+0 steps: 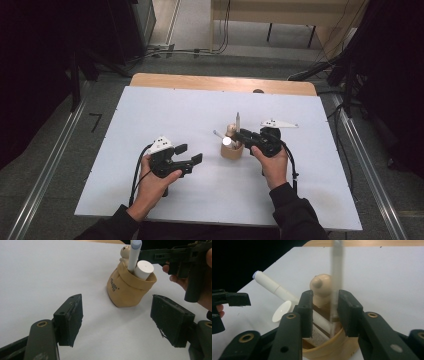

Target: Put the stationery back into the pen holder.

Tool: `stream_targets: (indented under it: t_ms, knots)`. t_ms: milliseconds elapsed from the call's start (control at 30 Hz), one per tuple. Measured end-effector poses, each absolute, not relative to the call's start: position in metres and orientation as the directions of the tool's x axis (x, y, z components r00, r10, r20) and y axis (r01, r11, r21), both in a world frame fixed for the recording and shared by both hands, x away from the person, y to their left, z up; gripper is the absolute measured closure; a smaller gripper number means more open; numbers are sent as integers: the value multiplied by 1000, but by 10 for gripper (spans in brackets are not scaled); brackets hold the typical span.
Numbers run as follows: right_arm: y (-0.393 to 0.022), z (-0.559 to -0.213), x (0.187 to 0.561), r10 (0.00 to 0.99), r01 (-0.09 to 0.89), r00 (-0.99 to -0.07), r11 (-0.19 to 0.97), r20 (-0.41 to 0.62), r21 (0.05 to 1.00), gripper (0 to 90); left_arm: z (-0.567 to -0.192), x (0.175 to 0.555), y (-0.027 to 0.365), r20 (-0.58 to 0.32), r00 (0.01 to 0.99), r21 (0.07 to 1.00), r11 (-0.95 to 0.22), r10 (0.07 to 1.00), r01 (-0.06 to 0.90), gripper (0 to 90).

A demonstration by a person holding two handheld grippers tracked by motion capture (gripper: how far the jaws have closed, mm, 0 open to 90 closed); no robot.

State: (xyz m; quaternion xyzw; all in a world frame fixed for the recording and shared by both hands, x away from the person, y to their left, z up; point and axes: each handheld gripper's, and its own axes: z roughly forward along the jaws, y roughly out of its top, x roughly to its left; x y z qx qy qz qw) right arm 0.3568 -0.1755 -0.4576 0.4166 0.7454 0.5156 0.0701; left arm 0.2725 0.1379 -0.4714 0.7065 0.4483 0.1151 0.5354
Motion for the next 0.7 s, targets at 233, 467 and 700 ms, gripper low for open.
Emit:
stream_targets:
  t_ms: [233, 467, 700]
  knots:
    - [-180, -455, 357, 713, 549, -622, 100, 325, 830, 522, -471, 273, 138, -316, 570, 860, -25, 759, 510, 263]
    - [-183, -452, 354, 724, 537, -613, 88, 317, 839, 434, -472, 273, 139, -315, 566, 860, -23, 762, 510, 261]
    - [-187, -448, 351, 731, 530, -610, 92, 304, 843, 302, -471, 274, 141, -316, 559, 859, -19, 766, 511, 255]
